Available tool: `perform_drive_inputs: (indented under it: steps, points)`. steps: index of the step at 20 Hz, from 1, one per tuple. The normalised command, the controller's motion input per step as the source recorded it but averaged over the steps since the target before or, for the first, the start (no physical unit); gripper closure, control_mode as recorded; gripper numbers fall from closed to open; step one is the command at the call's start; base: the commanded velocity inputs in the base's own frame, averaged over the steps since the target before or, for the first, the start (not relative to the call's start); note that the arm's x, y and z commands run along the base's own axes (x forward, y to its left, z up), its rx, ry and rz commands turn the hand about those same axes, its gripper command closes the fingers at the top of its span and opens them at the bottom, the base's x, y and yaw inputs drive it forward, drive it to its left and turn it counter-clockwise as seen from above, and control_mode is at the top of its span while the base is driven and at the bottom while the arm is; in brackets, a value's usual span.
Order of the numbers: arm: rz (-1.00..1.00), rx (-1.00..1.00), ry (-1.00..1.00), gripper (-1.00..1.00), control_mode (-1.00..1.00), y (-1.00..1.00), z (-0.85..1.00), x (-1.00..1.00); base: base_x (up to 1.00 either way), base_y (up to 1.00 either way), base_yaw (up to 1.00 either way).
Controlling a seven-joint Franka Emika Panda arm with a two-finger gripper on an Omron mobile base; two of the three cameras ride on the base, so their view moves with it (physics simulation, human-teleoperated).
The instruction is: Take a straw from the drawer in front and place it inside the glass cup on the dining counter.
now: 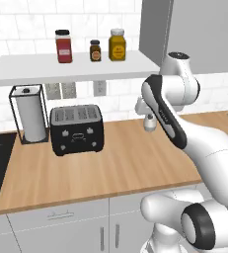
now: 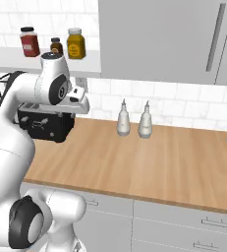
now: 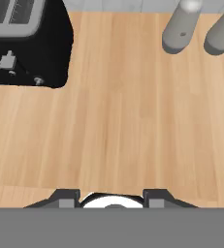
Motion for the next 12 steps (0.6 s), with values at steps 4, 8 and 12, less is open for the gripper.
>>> perform_drive_inputs:
  steps: [4,8,12]
  points:
    - [0.00,0.00,-0.01,-1.00,1.00,0.00,0.00,-0.03,-0.19,0.05,0.00]
    - [0.00,0.00,0.00,-1.00,1.00,0.00,0.00,0.00,-0.67,0.40,-0.11]
    - [0.00,0.00,0.00,-1.00,1.00,0.00,0.00,0.00,-0.57,0.64,-0.37]
